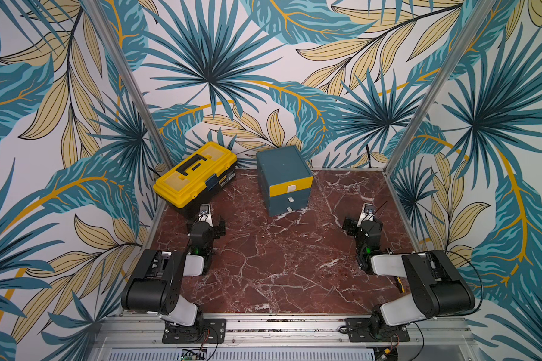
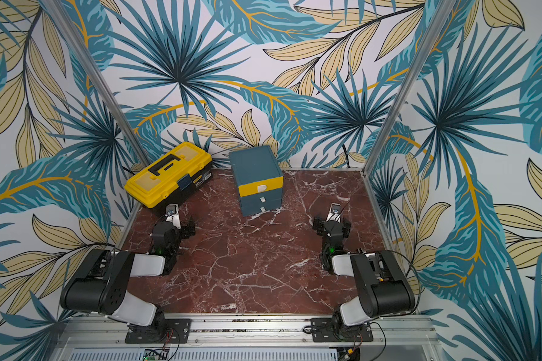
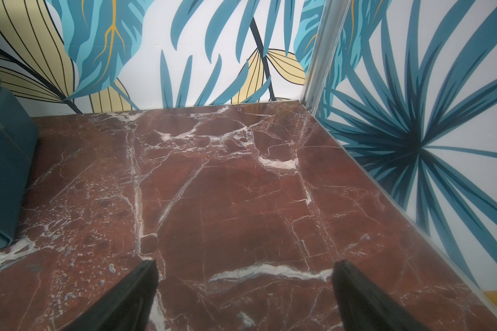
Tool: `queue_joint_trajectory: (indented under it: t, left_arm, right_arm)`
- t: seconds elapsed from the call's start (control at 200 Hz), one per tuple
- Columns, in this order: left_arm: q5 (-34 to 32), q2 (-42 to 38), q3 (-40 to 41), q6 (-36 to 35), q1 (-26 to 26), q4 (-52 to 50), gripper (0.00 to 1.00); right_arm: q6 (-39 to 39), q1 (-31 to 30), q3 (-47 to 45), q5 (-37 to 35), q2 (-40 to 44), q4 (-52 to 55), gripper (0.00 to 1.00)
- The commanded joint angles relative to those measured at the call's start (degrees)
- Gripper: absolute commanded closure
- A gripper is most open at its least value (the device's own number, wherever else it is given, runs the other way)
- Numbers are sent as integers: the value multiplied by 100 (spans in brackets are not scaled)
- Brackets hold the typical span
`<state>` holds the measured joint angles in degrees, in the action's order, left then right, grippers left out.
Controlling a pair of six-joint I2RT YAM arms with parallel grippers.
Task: Put the bluetooth earphones in the drawer according to color
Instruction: Reset both arms
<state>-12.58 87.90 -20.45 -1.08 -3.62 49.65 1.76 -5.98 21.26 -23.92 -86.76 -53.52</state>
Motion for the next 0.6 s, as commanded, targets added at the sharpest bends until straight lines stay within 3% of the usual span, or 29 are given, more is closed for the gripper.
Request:
queue_joint_trajectory:
  t: [0.0, 0.596]
  left_arm:
    - [106, -109, -236, -58, -18, -215, 0]
    - [98, -98, -232, -68, -21, -173, 0]
  right_arm:
    - [87, 27, 45, 37, 0, 82, 1]
    - [102, 50, 72, 90, 0, 115, 1]
